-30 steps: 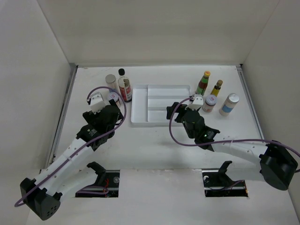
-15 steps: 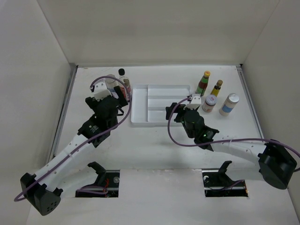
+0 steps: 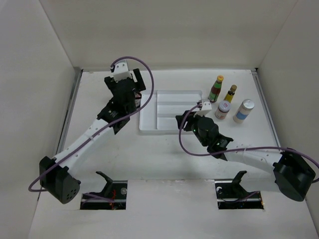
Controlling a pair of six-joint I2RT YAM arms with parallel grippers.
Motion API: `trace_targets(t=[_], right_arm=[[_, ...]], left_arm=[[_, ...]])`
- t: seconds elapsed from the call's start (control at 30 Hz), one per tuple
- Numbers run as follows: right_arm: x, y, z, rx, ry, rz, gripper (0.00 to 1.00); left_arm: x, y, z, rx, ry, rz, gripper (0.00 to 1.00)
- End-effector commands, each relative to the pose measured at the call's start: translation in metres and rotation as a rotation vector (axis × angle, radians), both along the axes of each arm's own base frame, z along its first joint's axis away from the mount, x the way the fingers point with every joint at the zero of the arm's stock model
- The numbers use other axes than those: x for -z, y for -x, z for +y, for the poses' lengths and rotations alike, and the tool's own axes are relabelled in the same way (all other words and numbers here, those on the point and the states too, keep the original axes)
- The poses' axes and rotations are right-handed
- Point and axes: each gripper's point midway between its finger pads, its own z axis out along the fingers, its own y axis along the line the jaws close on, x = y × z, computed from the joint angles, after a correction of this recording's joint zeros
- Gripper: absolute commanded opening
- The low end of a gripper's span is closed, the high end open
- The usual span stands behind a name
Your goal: Organize the condiment bottles
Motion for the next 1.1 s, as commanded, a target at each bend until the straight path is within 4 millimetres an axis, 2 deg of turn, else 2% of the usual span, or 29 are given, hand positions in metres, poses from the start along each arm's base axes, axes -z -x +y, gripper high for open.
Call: trace_targets(t=[0.0, 0.23, 0.53, 0.7, 0.9, 1.07], right_arm=[[-0.02, 0.0, 0.008, -0.037, -0.069, -0.05, 0.66], [-0.017, -0.001, 0.011, -0.044, -0.058, -0.046, 0.68], [-0.023, -0.001, 0.001, -0.029, -0.082, -0.066, 0.69], [-0.017, -0.002, 0.004, -0.036, -0.071, -0.054, 0.68], [-0.017, -0.002, 0.003, -0.035, -0.069, -0.055, 0.68], [-0.017, -0.002, 0.004, -0.038, -0.073, -0.053, 0.68]], left_arm=[[0.001, -0.016, 0.0, -0.007, -0.029, 0.027, 0.81], [0.033, -0.049, 0.01, -0.052, -0.057, 0.1, 0.79], [0.051, -0.087, 0.005, -0.004, -0.025, 0.123, 0.74], [0.058, -0.109, 0.004, -0.015, -0.04, 0.14, 0.67], [0.073, -0.123, 0.01, -0.036, -0.048, 0.165, 0.6], [0.066, -0.126, 0.016, -0.05, -0.044, 0.146, 0.47]])
